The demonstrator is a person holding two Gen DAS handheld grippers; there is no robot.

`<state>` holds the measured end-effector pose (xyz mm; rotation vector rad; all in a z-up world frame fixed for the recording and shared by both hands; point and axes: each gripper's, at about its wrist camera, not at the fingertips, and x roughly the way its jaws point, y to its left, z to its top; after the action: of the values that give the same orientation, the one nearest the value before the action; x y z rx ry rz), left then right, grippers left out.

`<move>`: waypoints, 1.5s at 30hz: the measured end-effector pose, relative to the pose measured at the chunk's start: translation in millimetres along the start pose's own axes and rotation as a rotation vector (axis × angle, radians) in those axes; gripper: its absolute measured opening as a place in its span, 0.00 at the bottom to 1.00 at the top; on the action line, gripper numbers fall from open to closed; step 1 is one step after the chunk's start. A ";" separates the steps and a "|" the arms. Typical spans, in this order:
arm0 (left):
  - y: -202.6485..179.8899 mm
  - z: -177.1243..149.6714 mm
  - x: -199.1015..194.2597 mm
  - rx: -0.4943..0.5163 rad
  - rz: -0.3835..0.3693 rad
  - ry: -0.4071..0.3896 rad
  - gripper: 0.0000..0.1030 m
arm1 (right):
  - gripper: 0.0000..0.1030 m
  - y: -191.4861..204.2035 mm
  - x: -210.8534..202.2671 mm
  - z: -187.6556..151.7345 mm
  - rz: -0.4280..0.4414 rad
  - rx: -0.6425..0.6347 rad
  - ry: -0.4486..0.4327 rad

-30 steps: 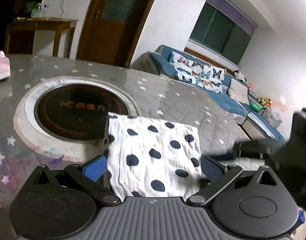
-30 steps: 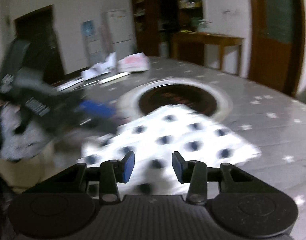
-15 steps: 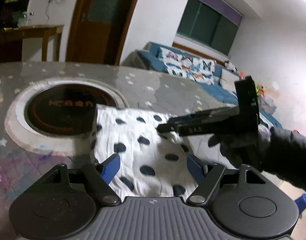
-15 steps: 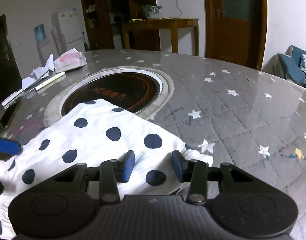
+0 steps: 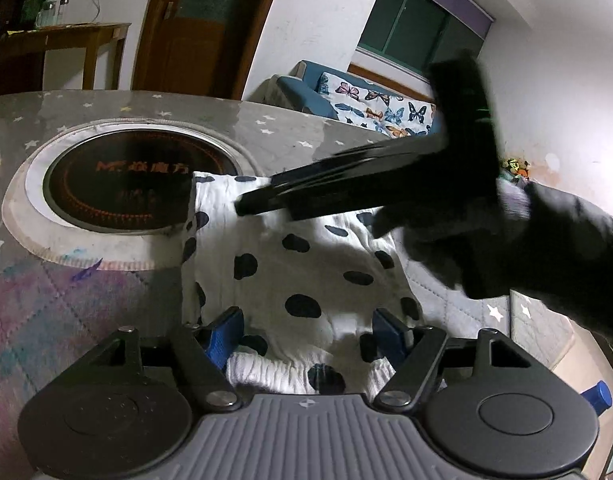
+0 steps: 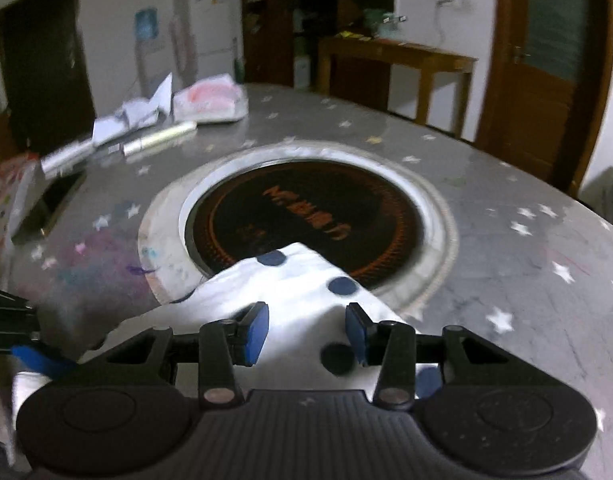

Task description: Fold clothes

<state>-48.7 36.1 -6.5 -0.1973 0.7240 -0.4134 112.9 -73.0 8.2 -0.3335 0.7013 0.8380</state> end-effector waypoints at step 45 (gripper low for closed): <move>25.5 0.5 -1.2 -0.207 0.067 0.067 0.81 | 0.52 -36.9 -147.7 -147.4 -0.411 0.404 0.050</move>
<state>-41.6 59.7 -13.4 -0.3541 0.8376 -0.2824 8.8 -257.4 1.7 -0.1253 0.7957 0.2877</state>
